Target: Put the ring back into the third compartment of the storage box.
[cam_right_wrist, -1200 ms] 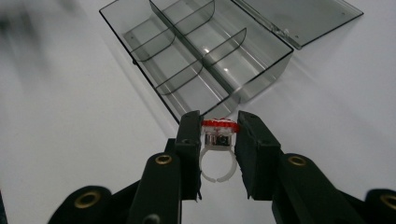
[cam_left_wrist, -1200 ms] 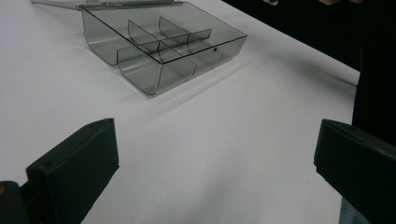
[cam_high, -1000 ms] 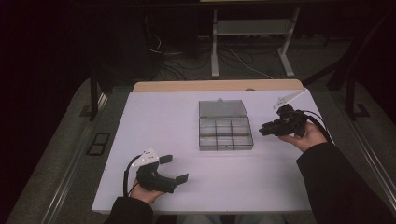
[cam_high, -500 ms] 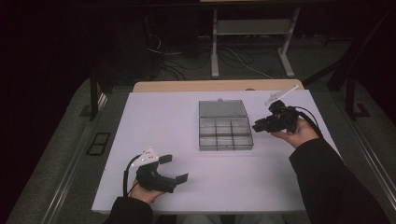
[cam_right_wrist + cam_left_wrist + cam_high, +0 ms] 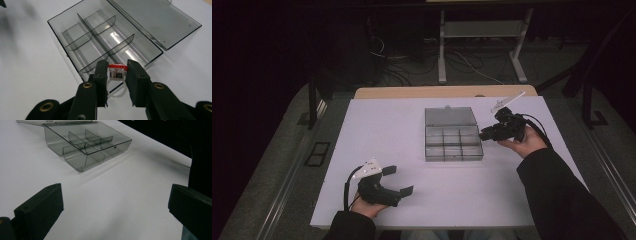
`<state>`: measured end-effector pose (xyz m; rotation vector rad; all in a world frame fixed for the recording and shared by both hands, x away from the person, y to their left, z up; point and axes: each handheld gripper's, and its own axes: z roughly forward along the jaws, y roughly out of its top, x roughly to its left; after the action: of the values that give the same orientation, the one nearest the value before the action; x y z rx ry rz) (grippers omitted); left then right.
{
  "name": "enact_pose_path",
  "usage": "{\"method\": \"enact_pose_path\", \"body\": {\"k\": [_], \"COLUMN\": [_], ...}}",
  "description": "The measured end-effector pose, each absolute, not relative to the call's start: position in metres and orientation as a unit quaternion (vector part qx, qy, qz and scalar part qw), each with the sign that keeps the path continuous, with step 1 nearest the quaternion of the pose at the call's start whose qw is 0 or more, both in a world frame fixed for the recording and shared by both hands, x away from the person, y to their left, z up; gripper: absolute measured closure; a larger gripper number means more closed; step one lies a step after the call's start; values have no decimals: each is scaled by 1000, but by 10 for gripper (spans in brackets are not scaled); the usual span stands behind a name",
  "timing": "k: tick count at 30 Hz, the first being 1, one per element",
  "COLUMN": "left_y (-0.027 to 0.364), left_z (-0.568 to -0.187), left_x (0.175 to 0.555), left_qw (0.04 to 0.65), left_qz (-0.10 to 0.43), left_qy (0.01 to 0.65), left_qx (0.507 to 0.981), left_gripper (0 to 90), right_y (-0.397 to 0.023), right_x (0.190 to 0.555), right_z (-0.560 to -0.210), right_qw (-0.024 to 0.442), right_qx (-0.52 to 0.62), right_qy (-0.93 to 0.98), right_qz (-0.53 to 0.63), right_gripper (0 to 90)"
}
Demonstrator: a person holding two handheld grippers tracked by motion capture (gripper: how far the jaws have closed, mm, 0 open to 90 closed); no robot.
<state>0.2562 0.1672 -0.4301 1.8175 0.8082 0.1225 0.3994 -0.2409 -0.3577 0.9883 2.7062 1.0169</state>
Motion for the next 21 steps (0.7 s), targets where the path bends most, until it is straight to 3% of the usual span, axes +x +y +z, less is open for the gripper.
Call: {"method": "enact_pose_path", "body": {"k": [21], "left_y": [168], "left_z": [-430], "left_x": [256], "left_qw": [546], "left_qz": [51], "left_qy": [341], "left_qx": [764], "left_gripper": [0], "right_y": [-223], "right_x": [408], "right_z": [-380], "right_qw": [35], "right_qx": [325], "right_qy": [887], "right_qz": [325], "right_gripper": [691]}}
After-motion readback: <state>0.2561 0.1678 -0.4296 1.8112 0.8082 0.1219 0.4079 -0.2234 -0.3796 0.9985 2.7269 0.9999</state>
